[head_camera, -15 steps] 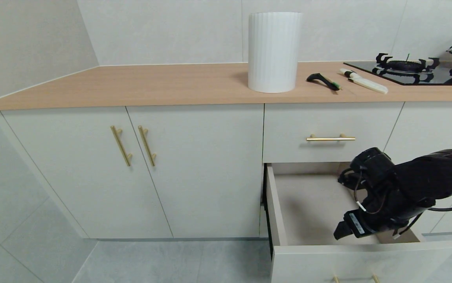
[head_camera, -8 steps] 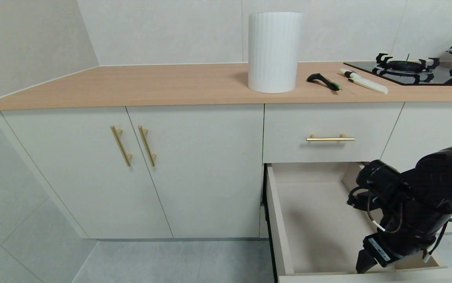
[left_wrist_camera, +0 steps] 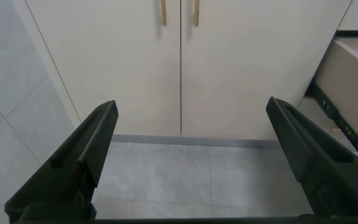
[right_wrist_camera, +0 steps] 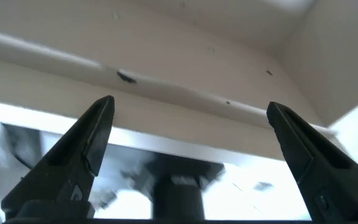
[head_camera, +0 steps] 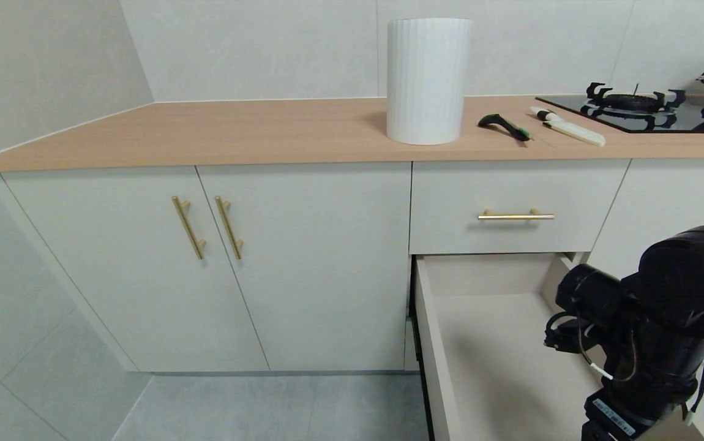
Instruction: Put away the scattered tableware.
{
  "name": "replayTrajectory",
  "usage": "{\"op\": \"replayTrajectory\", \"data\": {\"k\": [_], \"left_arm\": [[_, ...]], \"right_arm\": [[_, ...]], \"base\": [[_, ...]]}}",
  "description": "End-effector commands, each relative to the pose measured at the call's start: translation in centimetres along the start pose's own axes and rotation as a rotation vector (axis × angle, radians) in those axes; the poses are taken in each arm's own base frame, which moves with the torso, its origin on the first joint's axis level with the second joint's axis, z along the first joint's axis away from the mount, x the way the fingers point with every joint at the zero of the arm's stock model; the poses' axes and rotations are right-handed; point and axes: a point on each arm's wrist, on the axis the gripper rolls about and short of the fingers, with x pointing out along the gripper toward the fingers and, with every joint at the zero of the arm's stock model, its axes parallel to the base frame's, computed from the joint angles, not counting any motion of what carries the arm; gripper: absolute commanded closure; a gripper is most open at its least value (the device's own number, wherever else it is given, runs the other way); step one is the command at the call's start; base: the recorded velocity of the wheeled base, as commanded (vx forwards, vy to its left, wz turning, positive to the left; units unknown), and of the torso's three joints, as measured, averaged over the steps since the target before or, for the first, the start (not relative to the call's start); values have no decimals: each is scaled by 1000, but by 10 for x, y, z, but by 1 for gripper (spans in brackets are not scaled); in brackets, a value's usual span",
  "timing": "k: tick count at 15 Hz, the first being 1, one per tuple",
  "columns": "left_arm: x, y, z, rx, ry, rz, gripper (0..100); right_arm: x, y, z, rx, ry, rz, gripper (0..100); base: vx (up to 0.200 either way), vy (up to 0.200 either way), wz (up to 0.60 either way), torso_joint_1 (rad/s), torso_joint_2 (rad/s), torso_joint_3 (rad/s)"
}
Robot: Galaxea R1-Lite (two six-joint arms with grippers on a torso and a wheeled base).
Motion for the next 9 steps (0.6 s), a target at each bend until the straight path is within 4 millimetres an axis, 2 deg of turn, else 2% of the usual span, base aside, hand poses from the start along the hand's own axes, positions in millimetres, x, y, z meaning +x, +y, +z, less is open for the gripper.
{"op": "replayTrajectory", "data": {"k": [1,9], "left_arm": [[0,0,0,-1,1,1,0],[0,0,0,-1,0,1,0]], "right_arm": [[2,3,-6,-55,78,6,0],[11,18,-10,-137,235,-6,0]], "base": [[0,0,0,0,0,0],[0,0,0,0,0,0]]}}
